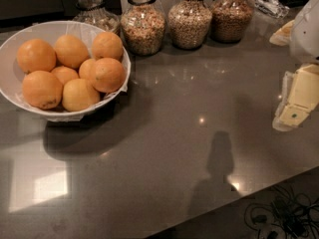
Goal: Pick orange from white bowl
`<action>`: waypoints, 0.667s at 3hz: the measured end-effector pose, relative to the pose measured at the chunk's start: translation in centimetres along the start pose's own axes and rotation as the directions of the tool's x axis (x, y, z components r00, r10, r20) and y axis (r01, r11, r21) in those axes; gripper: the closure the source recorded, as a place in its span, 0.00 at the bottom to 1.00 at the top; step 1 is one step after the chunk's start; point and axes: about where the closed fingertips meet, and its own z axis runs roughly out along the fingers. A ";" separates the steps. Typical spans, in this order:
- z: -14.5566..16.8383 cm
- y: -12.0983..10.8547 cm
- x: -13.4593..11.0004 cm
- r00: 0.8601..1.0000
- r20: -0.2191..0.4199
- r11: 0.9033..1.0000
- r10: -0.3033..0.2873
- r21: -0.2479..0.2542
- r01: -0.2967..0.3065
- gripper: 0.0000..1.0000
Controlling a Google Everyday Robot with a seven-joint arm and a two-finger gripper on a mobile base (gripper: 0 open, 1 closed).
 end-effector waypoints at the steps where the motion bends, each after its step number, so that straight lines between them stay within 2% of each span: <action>1: 0.0 0.0 0.0 1.000 0.000 1.000 0.000 0.000 0.000 0.00; 2: 0.6 -0.5 -1.6 0.999 0.046 1.000 0.007 0.005 -0.008 0.00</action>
Offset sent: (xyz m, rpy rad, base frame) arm 0.0266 0.0366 -0.0085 0.1169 -0.0205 0.0094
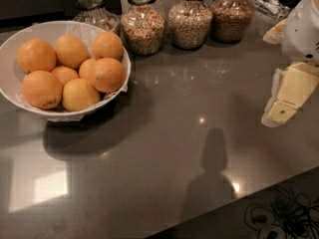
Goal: Pick orange from white bowl
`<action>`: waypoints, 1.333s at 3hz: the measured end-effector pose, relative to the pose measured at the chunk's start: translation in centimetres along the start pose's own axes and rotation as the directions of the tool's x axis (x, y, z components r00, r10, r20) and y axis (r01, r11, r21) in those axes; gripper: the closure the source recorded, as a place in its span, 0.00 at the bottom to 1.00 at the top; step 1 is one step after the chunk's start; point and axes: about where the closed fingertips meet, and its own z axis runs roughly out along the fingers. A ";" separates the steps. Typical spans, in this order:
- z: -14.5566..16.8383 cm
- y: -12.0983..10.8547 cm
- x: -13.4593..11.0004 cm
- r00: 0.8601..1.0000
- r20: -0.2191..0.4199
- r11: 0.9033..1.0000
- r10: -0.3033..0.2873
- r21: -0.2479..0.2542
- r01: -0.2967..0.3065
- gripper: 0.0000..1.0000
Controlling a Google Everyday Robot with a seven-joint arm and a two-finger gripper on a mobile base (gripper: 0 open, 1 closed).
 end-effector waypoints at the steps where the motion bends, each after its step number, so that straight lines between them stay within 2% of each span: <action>1: 1.4 -1.4 -4.2 0.997 0.076 1.000 -0.015 0.021 0.014 0.00; 2: 2.7 -2.9 -8.8 0.989 0.140 0.998 -0.055 0.039 0.050 0.00; 3: 2.9 -3.9 -12.8 0.974 0.190 0.992 -0.122 0.063 0.112 0.00; 4: 2.8 -3.8 -12.9 0.973 0.195 0.992 -0.121 0.064 0.110 0.00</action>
Offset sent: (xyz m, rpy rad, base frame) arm 0.0894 0.1280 0.0074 0.1640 -0.1216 0.1324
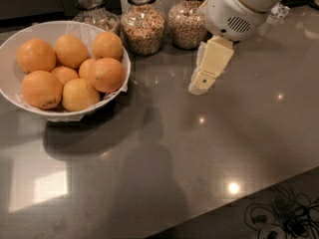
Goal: Pick orange from white bowl
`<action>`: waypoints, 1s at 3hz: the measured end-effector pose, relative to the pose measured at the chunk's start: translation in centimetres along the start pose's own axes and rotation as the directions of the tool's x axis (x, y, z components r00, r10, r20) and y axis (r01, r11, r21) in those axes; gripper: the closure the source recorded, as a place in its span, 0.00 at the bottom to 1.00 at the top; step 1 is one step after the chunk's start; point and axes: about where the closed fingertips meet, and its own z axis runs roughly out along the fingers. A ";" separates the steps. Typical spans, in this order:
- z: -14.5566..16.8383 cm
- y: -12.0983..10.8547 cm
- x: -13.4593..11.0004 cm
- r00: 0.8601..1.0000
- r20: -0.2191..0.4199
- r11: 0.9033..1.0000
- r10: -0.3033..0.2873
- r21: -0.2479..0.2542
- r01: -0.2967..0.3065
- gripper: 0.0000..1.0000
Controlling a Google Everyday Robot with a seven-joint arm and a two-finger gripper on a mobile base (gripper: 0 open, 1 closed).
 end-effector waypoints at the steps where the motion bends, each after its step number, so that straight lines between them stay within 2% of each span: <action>1: 1.8 0.5 -2.9 0.996 0.084 1.000 0.011 -0.004 -0.011 0.00; 3: 4.8 1.8 -11.4 0.975 0.222 1.000 0.002 -0.014 0.001 0.00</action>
Offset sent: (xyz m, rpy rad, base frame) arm 0.0135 0.1384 -0.0078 0.2217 -0.0318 0.1110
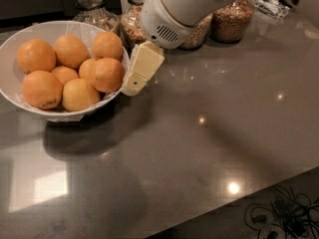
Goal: Pick orange from white bowl
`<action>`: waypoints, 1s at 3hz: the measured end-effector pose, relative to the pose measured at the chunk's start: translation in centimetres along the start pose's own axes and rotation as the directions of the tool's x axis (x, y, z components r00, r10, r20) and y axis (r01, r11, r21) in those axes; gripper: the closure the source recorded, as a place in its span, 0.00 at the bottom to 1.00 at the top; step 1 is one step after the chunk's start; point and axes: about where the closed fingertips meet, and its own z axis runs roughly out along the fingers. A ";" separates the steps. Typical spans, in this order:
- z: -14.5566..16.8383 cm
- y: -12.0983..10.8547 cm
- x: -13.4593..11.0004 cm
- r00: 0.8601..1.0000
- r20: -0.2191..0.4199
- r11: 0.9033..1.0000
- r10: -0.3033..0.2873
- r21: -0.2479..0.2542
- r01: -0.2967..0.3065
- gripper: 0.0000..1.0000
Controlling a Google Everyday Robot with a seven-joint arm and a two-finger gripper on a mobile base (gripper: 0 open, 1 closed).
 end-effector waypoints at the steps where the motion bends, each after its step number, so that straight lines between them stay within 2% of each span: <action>1: 0.5 0.3 -0.2 1.000 -0.001 1.000 0.010 0.002 -0.010 0.00; 3: 3.4 0.8 -0.9 0.999 0.027 0.999 0.048 -0.007 -0.047 0.00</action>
Offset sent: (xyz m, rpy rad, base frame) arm 0.0085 0.0319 -0.0314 0.0662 0.0431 -0.0389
